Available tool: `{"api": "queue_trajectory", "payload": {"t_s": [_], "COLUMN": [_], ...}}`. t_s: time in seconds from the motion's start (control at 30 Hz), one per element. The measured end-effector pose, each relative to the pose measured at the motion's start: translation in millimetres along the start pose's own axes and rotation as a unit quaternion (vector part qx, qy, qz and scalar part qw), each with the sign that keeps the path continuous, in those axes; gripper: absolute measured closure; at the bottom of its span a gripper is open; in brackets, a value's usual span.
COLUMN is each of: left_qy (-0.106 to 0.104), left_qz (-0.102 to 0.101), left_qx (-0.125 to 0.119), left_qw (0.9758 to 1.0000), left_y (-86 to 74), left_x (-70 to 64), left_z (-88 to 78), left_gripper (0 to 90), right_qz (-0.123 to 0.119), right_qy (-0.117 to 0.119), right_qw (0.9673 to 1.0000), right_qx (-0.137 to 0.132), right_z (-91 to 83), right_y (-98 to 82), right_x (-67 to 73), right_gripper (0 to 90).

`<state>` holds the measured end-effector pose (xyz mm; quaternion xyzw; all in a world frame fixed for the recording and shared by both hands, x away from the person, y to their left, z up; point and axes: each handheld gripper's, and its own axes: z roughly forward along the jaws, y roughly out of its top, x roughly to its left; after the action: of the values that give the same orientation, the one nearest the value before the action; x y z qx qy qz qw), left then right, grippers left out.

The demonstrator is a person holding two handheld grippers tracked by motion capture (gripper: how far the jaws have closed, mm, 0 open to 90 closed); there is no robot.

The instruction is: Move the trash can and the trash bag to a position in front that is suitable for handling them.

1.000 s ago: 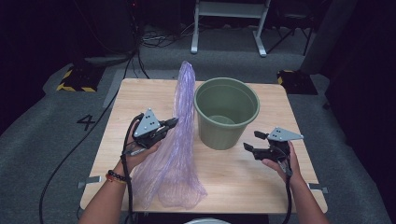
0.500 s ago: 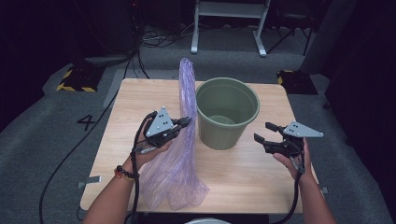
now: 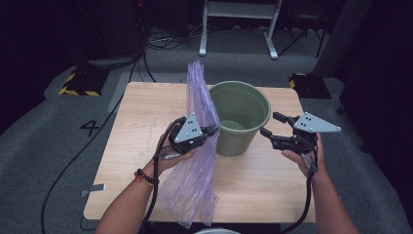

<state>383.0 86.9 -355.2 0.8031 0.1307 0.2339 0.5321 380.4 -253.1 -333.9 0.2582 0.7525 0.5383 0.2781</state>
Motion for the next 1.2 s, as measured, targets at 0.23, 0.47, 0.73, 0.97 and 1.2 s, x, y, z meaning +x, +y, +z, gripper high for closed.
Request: {"api": "queue_trajectory", "payload": {"t_s": [0.23, 0.47, 0.73, 0.97, 1.2], "left_qy": [-0.011, -0.017, -0.021, -0.020, -0.019], "left_qz": [0.005, 0.005, 0.002, 0.004, 0.007], "left_qx": [0.008, 0.011, 0.012, 0.016, 0.018], "left_qw": [0.9999, 0.9998, 0.9997, 0.9997, 0.9996], "left_y": [1.3, 0.4, -1.0, -1.6, -0.7], "left_x": [-5.8, -8.4, -7.1, -7.4, -8.8], "left_z": [11.6, 20.7, 22.9, 24.7, 25.3], "left_gripper": [89.5, 89.5, 89.5, 89.5, 89.4], "right_qz": [-0.012, -0.023, -0.005, 0.000, -0.007], "right_qy": [0.018, 0.064, 0.081, 0.088, 0.093], "right_qw": [0.9997, 0.9971, 0.9939, 0.9923, 0.9910], "right_qx": [-0.007, 0.035, 0.075, 0.087, 0.095], "right_z": [13.7, 47.4, 82.0, 95.3, 105.8], "right_y": [23.5, 47.2, 59.8, 58.8, 55.5], "right_x": [15.9, 37.5, 49.6, 55.7, 58.8], "right_gripper": [31.0, 31.0, 34.1, 49.8, 76.8]}}
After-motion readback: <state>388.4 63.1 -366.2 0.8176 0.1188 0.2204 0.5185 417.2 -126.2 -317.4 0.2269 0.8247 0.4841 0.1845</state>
